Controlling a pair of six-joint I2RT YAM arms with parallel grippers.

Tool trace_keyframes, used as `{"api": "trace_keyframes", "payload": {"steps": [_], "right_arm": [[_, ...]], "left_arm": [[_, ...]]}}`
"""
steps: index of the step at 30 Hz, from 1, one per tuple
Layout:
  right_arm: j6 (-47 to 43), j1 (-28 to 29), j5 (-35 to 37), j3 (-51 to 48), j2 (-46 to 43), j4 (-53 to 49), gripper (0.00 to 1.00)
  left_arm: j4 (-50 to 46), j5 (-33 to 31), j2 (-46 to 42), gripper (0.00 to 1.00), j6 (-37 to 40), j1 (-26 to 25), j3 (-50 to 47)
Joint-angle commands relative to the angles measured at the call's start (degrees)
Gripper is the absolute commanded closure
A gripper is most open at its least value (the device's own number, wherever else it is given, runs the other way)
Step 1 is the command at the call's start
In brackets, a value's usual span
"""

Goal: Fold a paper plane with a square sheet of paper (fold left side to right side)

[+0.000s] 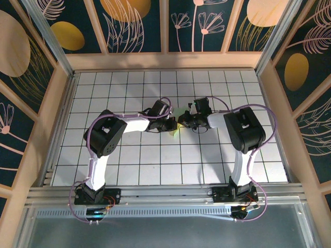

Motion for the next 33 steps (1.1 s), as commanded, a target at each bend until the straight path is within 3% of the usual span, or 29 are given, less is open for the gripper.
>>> {"api": "trace_keyframes", "payload": {"steps": [1, 7, 18, 33], "right_arm": [[-2.3, -1.5, 3.8, -0.8, 1.9, -6.3, 1.00], [-2.7, -2.0, 2.2, -1.9, 3.3, -6.3, 1.00], [-1.6, -1.9, 2.5, -4.4, 3.7, -4.2, 1.00], [-2.3, -1.7, 3.5, -4.1, 3.8, -5.2, 1.00]], "left_arm": [[-6.8, -0.8, -1.6, 0.95, -0.9, 1.2, -1.2], [-4.5, 3.7, -5.9, 0.86, -1.6, 2.0, 1.0], [-0.2, 15.9, -7.9, 1.00, -4.7, 0.7, -4.4], [1.6, 16.6, -3.0, 1.00, -5.7, 0.1, -3.0]]}}
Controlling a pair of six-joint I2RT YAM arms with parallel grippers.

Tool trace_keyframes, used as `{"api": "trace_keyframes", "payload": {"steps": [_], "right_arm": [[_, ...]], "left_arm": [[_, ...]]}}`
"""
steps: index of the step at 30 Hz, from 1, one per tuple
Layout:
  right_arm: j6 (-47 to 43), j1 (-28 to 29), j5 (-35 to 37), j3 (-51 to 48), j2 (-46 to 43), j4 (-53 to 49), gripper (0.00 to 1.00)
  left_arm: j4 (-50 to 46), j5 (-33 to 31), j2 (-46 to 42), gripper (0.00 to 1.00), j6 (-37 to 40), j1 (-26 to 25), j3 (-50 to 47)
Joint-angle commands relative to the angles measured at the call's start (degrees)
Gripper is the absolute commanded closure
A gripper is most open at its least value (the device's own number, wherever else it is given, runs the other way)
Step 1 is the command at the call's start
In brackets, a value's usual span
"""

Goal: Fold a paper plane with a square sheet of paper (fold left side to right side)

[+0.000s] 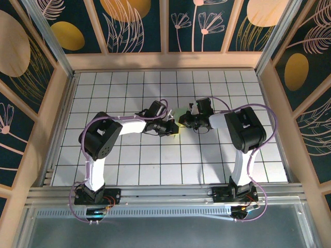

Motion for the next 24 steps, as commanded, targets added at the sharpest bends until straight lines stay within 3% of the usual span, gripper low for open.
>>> {"api": "trace_keyframes", "payload": {"steps": [1, 24], "right_arm": [[-1.2, -0.4, 6.1, -2.6, 3.6, -8.0, 1.00], [-2.1, 0.0, 7.2, -2.3, 3.8, -9.1, 1.00]], "left_arm": [[0.8, 1.6, 1.3, 1.00, -0.6, 0.1, 1.0], [-2.5, -3.1, 2.2, 1.00, 1.1, 0.1, 0.1]]}}
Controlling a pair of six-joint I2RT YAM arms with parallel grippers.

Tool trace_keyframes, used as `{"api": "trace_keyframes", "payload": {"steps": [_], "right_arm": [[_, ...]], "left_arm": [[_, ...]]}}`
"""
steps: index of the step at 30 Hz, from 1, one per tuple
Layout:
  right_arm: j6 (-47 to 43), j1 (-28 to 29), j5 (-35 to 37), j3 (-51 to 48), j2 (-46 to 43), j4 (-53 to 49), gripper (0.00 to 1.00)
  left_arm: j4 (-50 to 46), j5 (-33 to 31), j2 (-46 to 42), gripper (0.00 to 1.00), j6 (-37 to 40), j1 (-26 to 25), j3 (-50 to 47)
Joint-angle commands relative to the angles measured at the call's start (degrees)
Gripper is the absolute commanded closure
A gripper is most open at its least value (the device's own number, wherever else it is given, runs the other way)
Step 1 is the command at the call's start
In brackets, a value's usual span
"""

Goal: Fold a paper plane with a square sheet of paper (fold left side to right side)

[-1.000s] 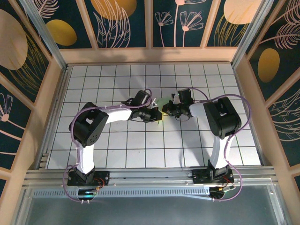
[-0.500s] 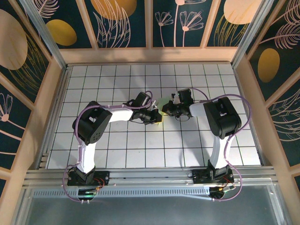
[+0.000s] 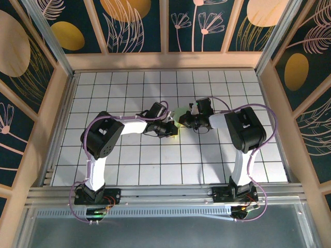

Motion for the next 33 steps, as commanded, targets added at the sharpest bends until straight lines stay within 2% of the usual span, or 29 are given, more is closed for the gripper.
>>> {"api": "trace_keyframes", "payload": {"steps": [1, 25, 33], "right_arm": [[-1.9, 0.1, 7.2, -2.2, 3.9, -9.1, 1.00], [-2.0, 0.2, 7.1, -2.0, 3.9, -9.1, 1.00], [-2.6, 0.3, 4.3, -0.7, -0.5, -5.5, 1.00]], "left_arm": [[-1.4, -0.8, 1.0, 1.00, 1.0, 0.0, 0.0], [-0.9, -1.5, 2.5, 1.00, 0.9, 0.0, -1.3], [-3.5, -4.4, 3.5, 1.00, 2.3, -0.6, -1.1]]}}
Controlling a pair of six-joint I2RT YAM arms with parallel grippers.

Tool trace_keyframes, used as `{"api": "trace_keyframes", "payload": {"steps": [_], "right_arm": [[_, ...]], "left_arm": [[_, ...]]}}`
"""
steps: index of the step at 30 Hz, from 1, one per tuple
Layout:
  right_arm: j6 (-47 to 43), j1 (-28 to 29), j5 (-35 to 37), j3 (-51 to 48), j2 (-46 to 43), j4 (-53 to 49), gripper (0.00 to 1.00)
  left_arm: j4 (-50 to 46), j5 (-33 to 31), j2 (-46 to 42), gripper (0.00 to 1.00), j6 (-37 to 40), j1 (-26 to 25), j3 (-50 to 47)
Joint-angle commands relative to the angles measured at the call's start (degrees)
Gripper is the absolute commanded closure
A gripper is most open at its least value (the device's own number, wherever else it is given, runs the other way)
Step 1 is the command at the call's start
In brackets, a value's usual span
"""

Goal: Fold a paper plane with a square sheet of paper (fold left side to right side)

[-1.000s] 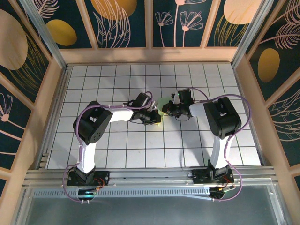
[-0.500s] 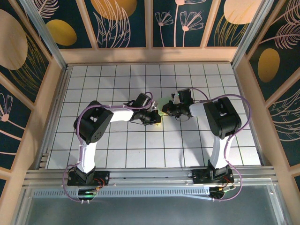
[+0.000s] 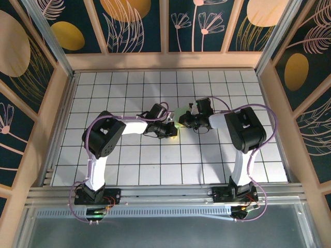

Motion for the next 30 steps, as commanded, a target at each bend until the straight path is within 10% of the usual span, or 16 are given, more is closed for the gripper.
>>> {"api": "trace_keyframes", "payload": {"steps": [1, 30], "right_arm": [[-2.6, 0.1, 3.9, -0.6, -1.0, -5.0, 1.00], [-2.3, 3.3, 5.4, -3.8, -2.8, -2.3, 1.00]], "left_arm": [[-4.5, -3.6, 2.3, 1.00, 1.8, -0.5, -0.5], [-10.1, -10.0, 2.9, 1.00, 4.4, -1.0, 0.4]]}}
